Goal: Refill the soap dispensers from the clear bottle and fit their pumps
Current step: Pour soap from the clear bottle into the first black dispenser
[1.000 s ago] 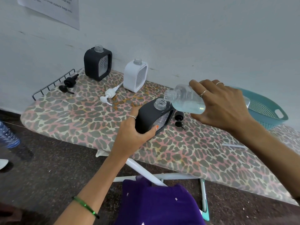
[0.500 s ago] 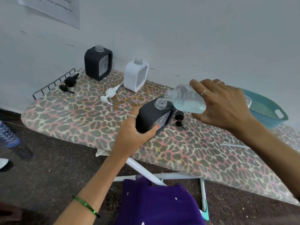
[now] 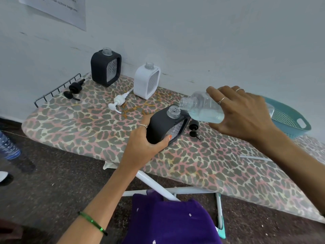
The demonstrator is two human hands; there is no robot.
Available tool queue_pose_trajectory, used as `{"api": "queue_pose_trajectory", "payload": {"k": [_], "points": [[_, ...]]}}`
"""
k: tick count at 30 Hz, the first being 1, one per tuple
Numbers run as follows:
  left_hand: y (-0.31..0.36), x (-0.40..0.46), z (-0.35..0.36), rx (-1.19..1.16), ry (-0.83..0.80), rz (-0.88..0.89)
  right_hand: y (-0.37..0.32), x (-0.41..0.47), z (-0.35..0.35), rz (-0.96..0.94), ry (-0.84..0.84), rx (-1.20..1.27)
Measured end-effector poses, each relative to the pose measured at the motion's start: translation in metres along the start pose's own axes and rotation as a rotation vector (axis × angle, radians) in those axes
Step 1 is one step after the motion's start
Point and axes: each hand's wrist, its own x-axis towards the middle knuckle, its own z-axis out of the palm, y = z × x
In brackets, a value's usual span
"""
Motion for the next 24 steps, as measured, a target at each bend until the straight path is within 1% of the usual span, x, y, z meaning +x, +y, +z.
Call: {"api": "queue_pose_trajectory", "payload": {"k": [10,15,19,24], "points": [[0.009,0.0,-0.003,-0.009,-0.01,0.058,0.0,0.001,-0.001,0.003,-0.003,0.001],[0.006,0.0,-0.002,-0.009,-0.012,0.022,0.001,0.001,-0.002,0.001,0.002,-0.001],[0.012,-0.001,-0.003,-0.038,-0.013,0.067,0.001,0.0,-0.001,0.002,0.004,-0.005],[0.007,0.0,-0.002,-0.033,-0.008,0.039,0.002,0.0,0.0,0.004,0.005,-0.001]]}}
